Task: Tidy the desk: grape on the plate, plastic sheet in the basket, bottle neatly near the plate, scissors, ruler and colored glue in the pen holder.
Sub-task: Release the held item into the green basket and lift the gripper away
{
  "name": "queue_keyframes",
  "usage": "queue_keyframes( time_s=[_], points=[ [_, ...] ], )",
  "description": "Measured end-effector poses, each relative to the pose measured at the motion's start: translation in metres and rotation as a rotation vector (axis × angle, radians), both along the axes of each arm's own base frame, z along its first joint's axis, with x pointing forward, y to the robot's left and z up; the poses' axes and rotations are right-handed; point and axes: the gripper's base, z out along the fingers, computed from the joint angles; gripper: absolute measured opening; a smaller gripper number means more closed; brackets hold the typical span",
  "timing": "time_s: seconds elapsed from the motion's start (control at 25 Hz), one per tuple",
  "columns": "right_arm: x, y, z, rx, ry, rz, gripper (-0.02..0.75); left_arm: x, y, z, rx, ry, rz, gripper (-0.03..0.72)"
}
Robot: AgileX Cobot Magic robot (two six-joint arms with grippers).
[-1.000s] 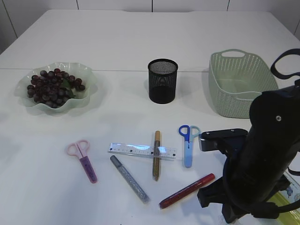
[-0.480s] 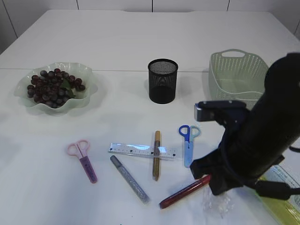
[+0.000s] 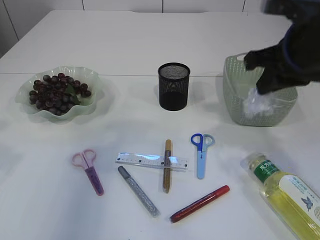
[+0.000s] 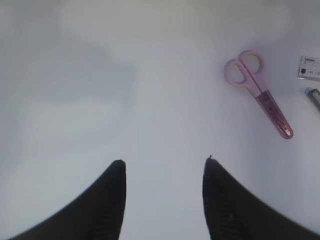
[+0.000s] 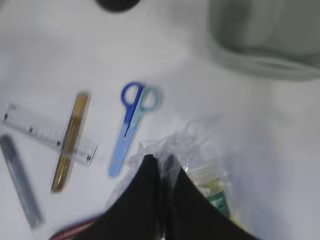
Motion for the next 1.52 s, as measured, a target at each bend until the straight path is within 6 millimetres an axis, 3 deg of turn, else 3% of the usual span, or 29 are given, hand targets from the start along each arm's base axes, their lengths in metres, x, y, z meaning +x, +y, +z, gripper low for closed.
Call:
queue_keyframes(
  time_s=[0.24, 0.6, 0.68, 0.8, 0.92, 1.04, 1.24, 1.52],
  points=[
    [0.043, -0.048, 0.018, 0.012, -0.132, -0.173, 0.015, -0.001, 0.000, 0.000, 0.001, 0.010, -0.001, 0.363],
    [0.120, -0.055, -0.010, -0.024, -0.141, -0.208, 0.021, -0.003, 0.000, -0.001, 0.002, 0.031, -0.002, 0.363],
    [0.133, -0.056, -0.019, -0.031, -0.132, -0.231, 0.060, -0.003, 0.000, -0.001, 0.000, 0.035, -0.001, 0.362],
    [0.148, -0.057, -0.032, -0.050, -0.105, -0.251, 0.216, -0.003, 0.000, -0.001, 0.000, 0.036, -0.002, 0.363],
    [0.153, -0.058, -0.037, -0.065, -0.091, -0.256, 0.384, -0.003, 0.000, -0.001, 0.000, 0.036, -0.002, 0.363],
    [0.155, -0.059, -0.033, -0.070, -0.093, -0.260, 0.463, -0.003, 0.000, -0.001, 0.000, 0.034, -0.001, 0.362],
    [0.150, -0.060, -0.018, -0.106, -0.023, -0.232, 0.484, 0.000, 0.000, 0.000, -0.002, 0.006, 0.000, 0.362],
    [0.123, -0.062, -0.011, -0.197, 0.192, -0.108, 0.489, 0.002, 0.000, 0.001, -0.004, -0.025, 0.002, 0.363]
  ],
)
